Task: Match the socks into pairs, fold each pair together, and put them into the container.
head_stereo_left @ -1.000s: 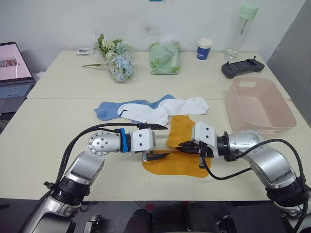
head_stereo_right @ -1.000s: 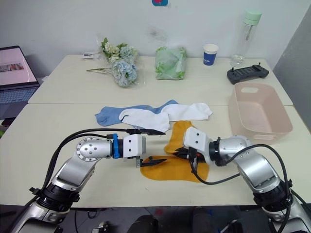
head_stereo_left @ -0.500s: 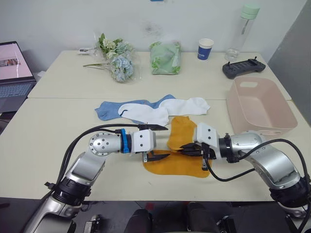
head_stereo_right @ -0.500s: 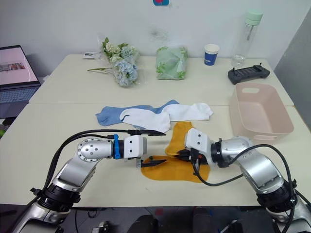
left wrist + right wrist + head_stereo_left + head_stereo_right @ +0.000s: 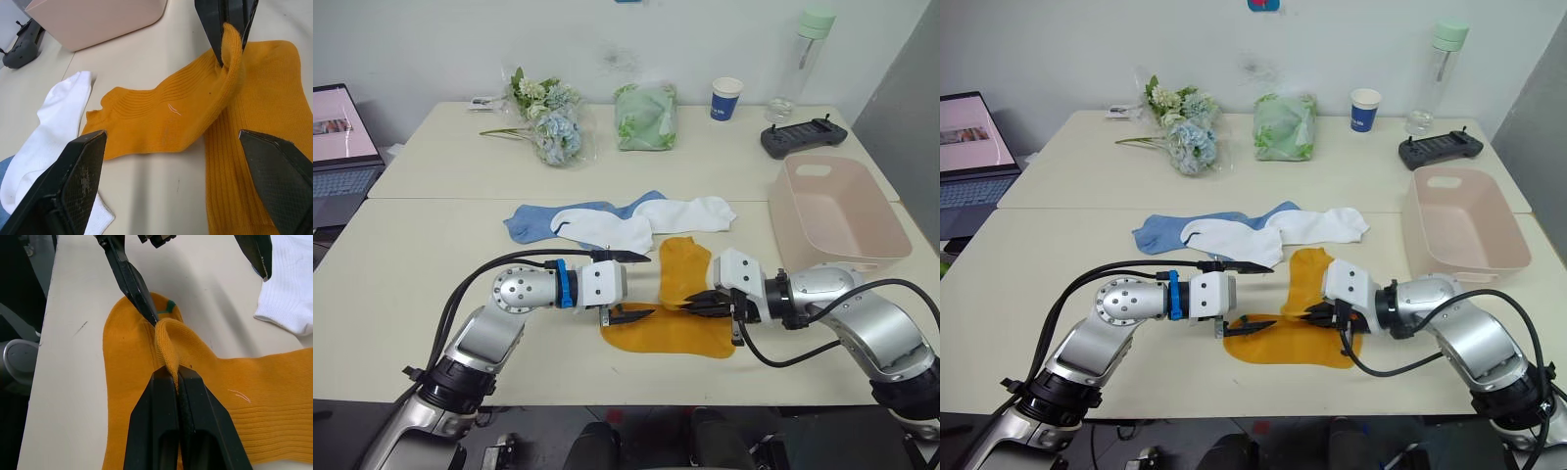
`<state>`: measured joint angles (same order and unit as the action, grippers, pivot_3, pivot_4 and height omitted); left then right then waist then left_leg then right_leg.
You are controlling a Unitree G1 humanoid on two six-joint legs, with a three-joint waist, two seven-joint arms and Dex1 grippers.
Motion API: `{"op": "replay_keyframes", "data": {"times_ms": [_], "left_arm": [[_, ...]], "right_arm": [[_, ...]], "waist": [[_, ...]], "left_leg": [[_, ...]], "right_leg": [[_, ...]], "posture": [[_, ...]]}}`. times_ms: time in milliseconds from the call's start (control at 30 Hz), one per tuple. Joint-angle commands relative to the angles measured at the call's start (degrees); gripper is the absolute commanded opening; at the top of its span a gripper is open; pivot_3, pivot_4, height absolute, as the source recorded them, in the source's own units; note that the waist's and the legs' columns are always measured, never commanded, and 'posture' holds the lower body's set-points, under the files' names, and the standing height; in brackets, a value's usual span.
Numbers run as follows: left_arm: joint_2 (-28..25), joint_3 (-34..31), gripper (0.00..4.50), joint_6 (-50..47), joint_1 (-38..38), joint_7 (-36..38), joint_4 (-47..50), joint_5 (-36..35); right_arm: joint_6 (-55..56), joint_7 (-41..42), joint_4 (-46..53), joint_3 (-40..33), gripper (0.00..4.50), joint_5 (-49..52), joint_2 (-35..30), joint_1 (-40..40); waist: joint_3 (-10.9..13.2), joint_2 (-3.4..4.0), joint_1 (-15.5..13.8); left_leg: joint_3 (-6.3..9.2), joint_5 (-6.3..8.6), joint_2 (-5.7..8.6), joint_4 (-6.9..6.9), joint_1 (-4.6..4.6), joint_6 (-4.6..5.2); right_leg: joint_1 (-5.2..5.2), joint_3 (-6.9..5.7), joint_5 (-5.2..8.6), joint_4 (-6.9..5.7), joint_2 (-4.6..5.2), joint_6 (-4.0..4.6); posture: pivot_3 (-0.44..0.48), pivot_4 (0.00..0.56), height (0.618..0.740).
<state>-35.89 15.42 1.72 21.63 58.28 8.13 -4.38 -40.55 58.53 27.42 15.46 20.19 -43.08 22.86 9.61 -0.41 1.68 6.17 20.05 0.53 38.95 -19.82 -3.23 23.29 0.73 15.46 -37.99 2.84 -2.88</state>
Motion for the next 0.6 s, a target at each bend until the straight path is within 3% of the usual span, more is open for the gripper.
{"op": "replay_keyframes", "data": {"times_ms": [33,200,400,600], "left_arm": [[0.03,-0.53,4.5,0.84,0.57,0.14,0.95,-0.07],[-0.39,-0.73,4.5,1.0,0.91,0.13,-0.35,0.53],[0.19,-1.42,4.5,1.12,4.03,-0.69,-4.95,0.86],[8.91,-2.87,4.5,-9.4,13.27,-5.57,-18.09,-1.53]], "right_arm": [[0.84,1.08,2.36,-2.07,0.03,1.16,-1.94,-0.59],[7.78,4.75,-2.42,-4.94,0.03,-2.38,-10.08,-4.51],[15.29,7.16,-5.48,-5.96,0.03,-5.62,-14.85,-7.74],[23.31,7.29,-8.3,-4.66,0.03,-10.49,-14.9,-8.96]], "waist": [[0.0,0.0,0.0],[0.0,-0.01,-0.2],[0.0,-0.03,-0.14],[0.01,-0.07,-0.14]], "left_leg": [[0.0,0.0,0.0,0.0,0.0,0.0],[-0.04,0.01,0.02,0.01,0.0,0.01],[-0.05,0.01,0.0,0.03,0.02,0.02],[-0.06,0.0,0.05,0.14,0.01,0.03]], "right_leg": [[0.0,0.0,0.0,0.0,0.0,0.0],[-0.03,-0.01,0.0,0.02,0.01,0.0],[-0.05,-0.05,0.0,-0.03,0.0,0.0],[-0.12,-0.04,-0.04,-0.02,0.0,-0.07]], "posture": [[0.0,0.15,0.74],[0.0,0.15,0.74],[0.0,0.15,0.74],[0.0,0.15,0.74]]}}
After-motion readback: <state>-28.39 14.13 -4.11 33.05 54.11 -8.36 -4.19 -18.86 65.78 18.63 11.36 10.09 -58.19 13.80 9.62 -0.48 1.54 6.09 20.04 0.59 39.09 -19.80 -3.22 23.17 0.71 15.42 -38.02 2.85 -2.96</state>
